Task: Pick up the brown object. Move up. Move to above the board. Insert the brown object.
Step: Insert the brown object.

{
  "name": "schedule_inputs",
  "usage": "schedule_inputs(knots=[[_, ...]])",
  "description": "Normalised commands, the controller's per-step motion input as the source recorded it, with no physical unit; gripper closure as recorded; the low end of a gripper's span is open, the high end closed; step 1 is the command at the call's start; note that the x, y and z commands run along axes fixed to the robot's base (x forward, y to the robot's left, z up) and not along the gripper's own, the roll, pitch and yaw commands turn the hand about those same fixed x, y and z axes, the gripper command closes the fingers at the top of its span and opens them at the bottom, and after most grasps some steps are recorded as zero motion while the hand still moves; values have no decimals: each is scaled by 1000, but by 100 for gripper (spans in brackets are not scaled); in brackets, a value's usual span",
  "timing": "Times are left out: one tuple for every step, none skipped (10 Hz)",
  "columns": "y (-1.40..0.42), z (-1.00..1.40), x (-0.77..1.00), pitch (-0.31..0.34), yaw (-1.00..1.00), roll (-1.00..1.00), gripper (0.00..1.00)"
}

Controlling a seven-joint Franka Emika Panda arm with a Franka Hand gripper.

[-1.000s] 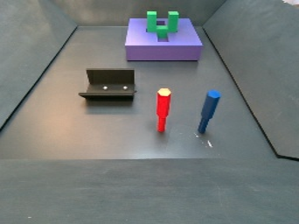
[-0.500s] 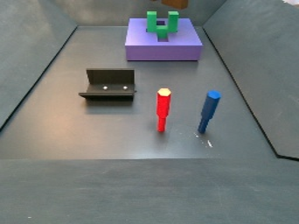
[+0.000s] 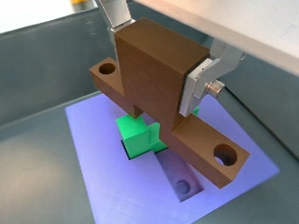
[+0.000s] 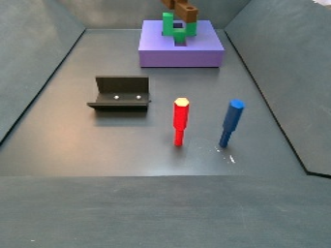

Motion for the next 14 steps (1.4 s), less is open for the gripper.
schedule_inputs(knots=[[-46, 0, 0, -69, -1000, -74, 100], [-54, 0, 0, -44, -1000, -29, 100], [-103, 0, 0, -4, -1000, 0, 100], [-437, 0, 0, -9, -746, 30, 100], [-483, -17, -149, -31, -257, 154, 100], [-320, -97, -123, -30, -66, 214, 100], [0, -157, 14, 0, 0, 346, 100], [26, -49, 0, -10, 0, 366, 100], [0, 0, 0, -6, 0, 386, 100], [0, -126, -60, -66, 0, 287, 100], [-14, -217, -74, -91, 49, 67, 100], [0, -271, -31, -100, 14, -69, 100], [66, -337, -37, -104, 23, -146, 100], [46, -331, 0, -87, 31, -260, 100]])
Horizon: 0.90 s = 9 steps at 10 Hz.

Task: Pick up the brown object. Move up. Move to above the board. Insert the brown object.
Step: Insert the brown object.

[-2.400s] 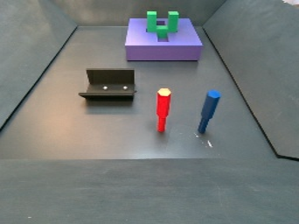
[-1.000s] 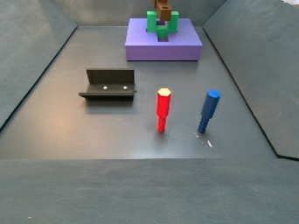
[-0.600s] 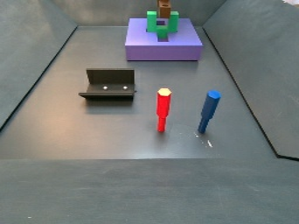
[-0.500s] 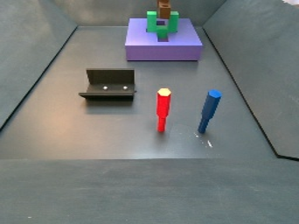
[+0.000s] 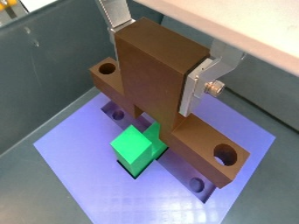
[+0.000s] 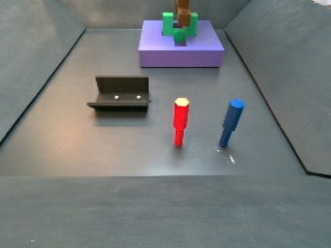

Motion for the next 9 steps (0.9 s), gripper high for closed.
schedule_inputs(knots=[[51, -340, 0, -86, 14, -257, 100], [34, -320, 6, -76, 14, -213, 100], [0, -329, 40, -73, 0, -161, 100], [0, -286, 69, -59, 0, -90, 100], [0, -194, 294, 0, 0, 0, 100], [0, -143, 323, 0, 0, 64, 100], [0, -157, 297, 20, -26, 109, 100], [0, -157, 34, 0, -69, 123, 100], [26, -117, -86, 0, -154, 71, 100]])
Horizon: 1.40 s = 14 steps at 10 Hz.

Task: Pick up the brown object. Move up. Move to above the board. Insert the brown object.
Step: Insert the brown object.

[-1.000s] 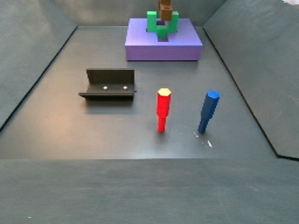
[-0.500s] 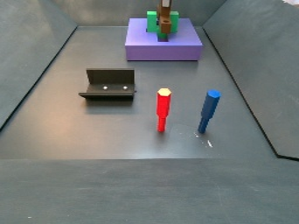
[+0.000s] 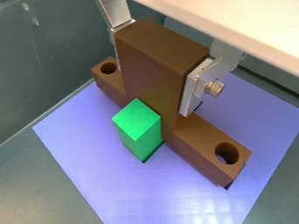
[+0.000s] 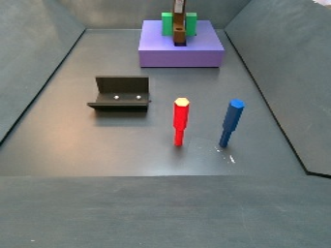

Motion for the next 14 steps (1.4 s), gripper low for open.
schedule_inputs(knots=[[31, -80, -166, 0, -214, 57, 100], [9, -126, -20, 0, -191, 66, 100], [0, -146, 0, 0, -117, 71, 100], [0, -174, 0, 0, -51, 46, 100], [0, -237, 0, 0, -46, 90, 100], [0, -274, 0, 0, -17, 127, 100], [0, -274, 0, 0, 0, 123, 100], [0, -337, 0, 0, 0, 81, 100], [34, -280, -66, 0, 0, 90, 100], [217, -191, -151, -6, 91, 56, 100], [0, -329, 51, 0, 314, 57, 100], [-80, -309, 54, -6, 143, 40, 100], [-74, -320, 37, 0, 166, 37, 100], [-234, -354, 194, 0, 89, 0, 100]])
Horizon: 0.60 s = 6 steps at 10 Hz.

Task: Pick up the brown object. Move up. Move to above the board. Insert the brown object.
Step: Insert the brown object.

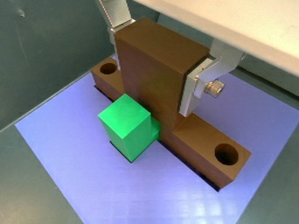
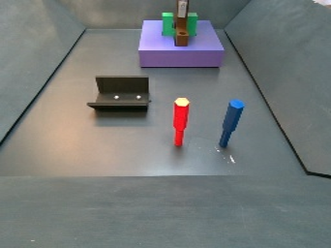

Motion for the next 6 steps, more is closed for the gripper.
schedule_inputs(knots=[[-286, -363, 234, 0, 0, -4, 100], [-169, -403, 186, 0, -143, -13, 100], [-29, -483, 83, 0, -191, 0, 100], [80, -817, 0, 0, -91, 0, 100], [94, -849, -31, -1, -126, 49, 100], [0, 0, 0, 0, 0, 0, 100]])
